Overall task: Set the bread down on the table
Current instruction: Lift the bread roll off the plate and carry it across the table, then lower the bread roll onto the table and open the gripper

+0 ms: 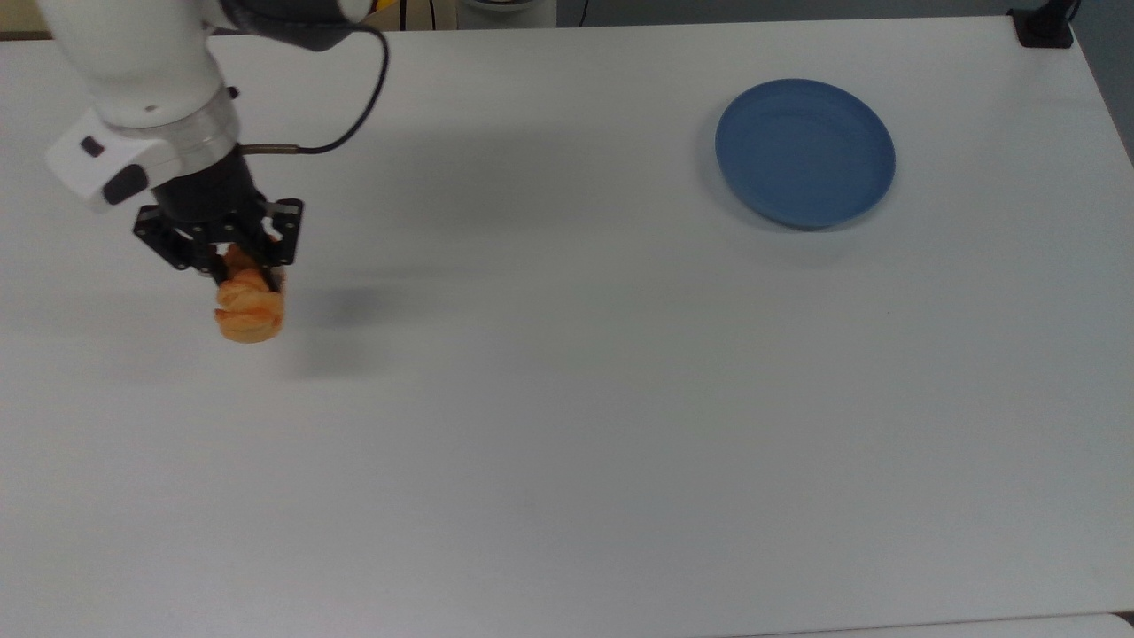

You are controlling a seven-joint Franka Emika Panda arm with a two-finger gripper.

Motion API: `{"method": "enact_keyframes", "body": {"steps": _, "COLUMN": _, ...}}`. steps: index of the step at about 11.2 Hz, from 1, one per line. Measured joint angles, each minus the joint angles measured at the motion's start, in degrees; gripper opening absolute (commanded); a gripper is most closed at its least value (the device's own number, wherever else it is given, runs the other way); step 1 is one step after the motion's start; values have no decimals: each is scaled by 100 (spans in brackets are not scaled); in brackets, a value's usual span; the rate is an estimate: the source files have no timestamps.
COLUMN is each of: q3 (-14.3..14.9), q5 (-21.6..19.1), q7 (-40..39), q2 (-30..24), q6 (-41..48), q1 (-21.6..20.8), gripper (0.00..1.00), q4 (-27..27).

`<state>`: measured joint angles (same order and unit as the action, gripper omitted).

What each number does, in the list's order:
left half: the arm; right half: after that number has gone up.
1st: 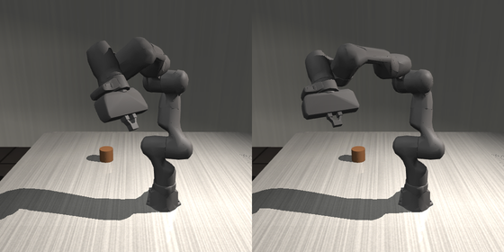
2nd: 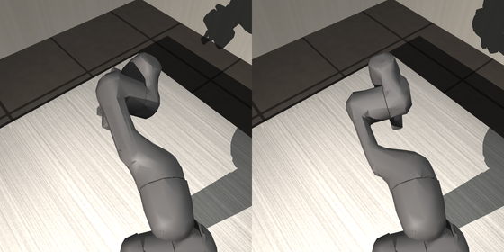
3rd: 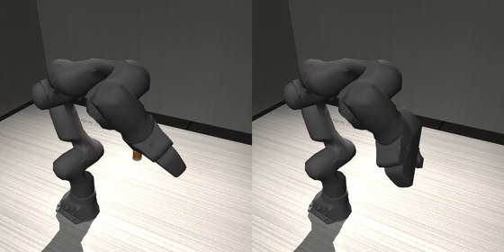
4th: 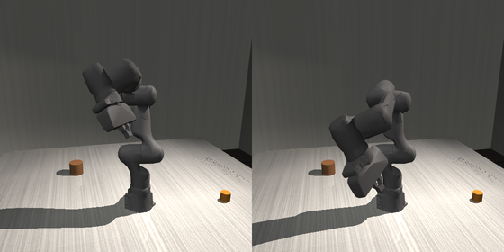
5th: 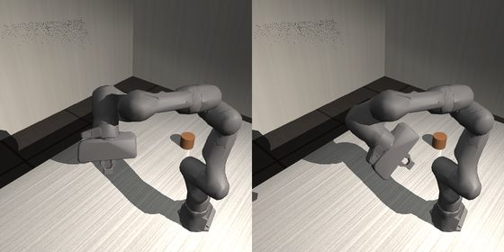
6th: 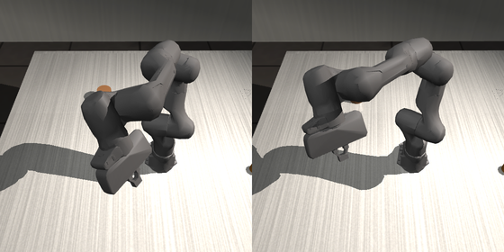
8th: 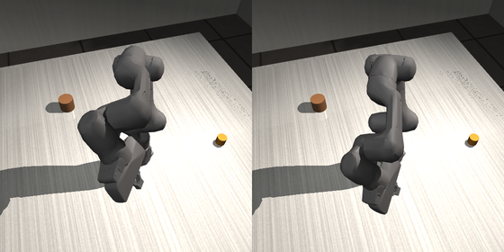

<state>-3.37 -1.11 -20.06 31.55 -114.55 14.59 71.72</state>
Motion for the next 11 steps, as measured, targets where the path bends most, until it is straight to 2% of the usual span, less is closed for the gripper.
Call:
{"method": "enact_keyframes", "body": {"steps": 2, "q3": 6, "q5": 1, "q7": -522, "q2": 404, "q6": -4, "q1": 343, "gripper": 43, "q4": -333}}
{"method": "enact_keyframes", "body": {"steps": 4, "q3": 6, "q5": 1, "q7": -691, "q2": 864, "q6": -582, "q1": 510, "gripper": 43, "q4": -584}}
{"method": "enact_keyframes", "body": {"steps": 8, "q3": 9, "q5": 1, "q7": -861, "q2": 1583, "q6": -2073, "q1": 707, "gripper": 43, "q4": -706}}
{"method": "enact_keyframes", "body": {"steps": 11, "q3": 9, "q5": 1, "q7": -889, "q2": 1847, "q6": -2463, "q1": 728, "gripper": 46, "q4": -724}}
